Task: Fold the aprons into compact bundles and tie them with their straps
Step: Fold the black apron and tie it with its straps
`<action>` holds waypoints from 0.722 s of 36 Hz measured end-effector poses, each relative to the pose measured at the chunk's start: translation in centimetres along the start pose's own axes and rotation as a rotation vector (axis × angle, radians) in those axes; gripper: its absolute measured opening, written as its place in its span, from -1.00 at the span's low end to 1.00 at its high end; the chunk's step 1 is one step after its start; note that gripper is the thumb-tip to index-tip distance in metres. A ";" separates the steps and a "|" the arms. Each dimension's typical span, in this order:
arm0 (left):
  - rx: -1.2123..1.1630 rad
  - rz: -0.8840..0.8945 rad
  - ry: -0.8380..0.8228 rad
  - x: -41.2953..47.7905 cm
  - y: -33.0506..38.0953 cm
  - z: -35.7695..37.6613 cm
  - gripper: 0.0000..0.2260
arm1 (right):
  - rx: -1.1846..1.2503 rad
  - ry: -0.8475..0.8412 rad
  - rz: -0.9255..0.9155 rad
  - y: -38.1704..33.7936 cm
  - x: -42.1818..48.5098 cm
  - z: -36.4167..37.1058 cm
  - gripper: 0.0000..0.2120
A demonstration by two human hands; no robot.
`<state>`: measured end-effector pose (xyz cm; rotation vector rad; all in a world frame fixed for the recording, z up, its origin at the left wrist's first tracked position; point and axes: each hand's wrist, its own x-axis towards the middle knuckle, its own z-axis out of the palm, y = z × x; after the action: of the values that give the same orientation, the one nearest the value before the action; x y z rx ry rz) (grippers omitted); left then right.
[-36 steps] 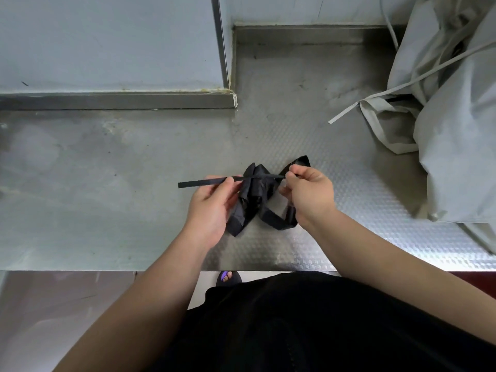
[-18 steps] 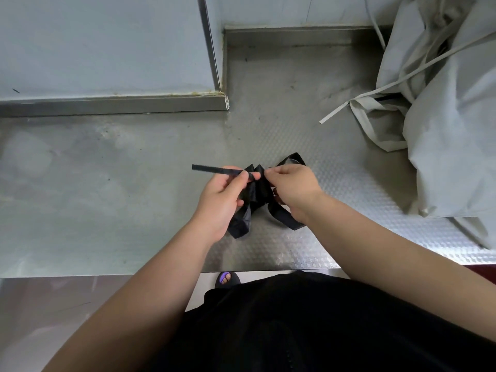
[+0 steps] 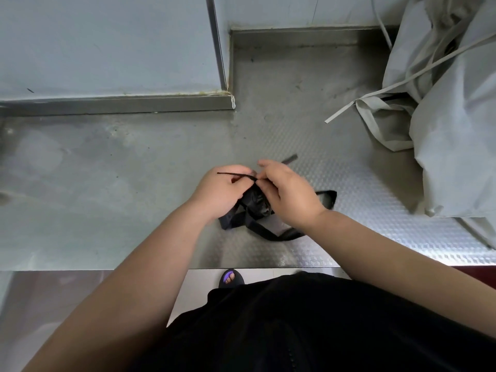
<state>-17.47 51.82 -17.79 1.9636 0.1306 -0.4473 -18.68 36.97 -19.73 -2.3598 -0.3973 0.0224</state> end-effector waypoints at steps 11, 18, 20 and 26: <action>0.123 0.252 0.175 -1.1 -1.5 1.1 -0.73 | 0.124 -0.064 0.314 -0.9 0.7 -1.0 -0.84; 0.153 0.336 0.233 -1.2 -1.9 1.2 -0.65 | -0.095 -0.253 0.071 -1.2 0.5 -1.8 -0.76; 0.182 0.387 0.236 -1.2 -2.2 1.1 -0.72 | 0.031 -0.238 0.183 -1.3 0.5 -1.7 -0.79; 0.351 0.554 0.351 -1.0 -3.1 1.6 -0.83 | 0.528 -0.302 0.577 -1.8 1.3 -2.0 -0.86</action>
<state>-19.68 51.87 -20.66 2.2943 -0.2853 0.2561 -17.67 37.25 -16.96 -1.8667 0.1529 0.6750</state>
